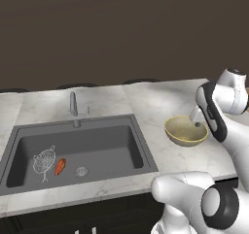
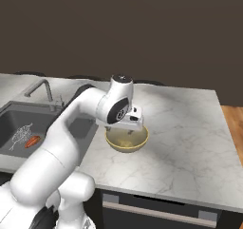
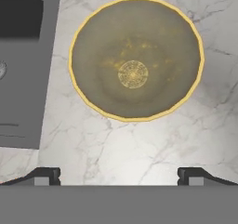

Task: Pick the strainer and bowl and place them in the sink. Then turn on the water.

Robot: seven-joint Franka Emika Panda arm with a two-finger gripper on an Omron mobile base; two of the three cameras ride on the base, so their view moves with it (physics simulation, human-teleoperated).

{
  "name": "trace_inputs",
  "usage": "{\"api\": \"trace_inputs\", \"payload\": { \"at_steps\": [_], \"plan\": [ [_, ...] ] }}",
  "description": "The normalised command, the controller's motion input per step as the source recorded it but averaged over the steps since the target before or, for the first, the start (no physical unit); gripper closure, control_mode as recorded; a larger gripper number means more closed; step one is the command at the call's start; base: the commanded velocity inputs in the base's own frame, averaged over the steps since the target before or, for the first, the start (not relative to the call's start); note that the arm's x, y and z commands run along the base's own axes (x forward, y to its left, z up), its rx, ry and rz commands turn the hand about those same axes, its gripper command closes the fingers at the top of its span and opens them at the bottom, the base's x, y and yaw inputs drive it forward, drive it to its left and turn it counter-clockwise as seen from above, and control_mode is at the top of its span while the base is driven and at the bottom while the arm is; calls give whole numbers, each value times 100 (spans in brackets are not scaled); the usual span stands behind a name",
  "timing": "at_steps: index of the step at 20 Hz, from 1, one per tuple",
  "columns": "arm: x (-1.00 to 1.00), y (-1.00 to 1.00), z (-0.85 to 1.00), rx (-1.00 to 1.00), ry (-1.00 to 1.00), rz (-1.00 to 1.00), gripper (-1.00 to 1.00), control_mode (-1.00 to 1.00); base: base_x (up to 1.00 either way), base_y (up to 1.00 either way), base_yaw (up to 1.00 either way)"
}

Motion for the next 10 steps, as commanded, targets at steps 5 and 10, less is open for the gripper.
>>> {"api": "trace_inputs", "payload": {
  "at_steps": [5, 10],
  "plan": [
    [0, -45, 0, 3, 0, -8, -100, -100, 0, 0, 0],
    [0, -34, 0, 0, 0, -5, -100, -100, 0, 0, 0]
  ]
}}
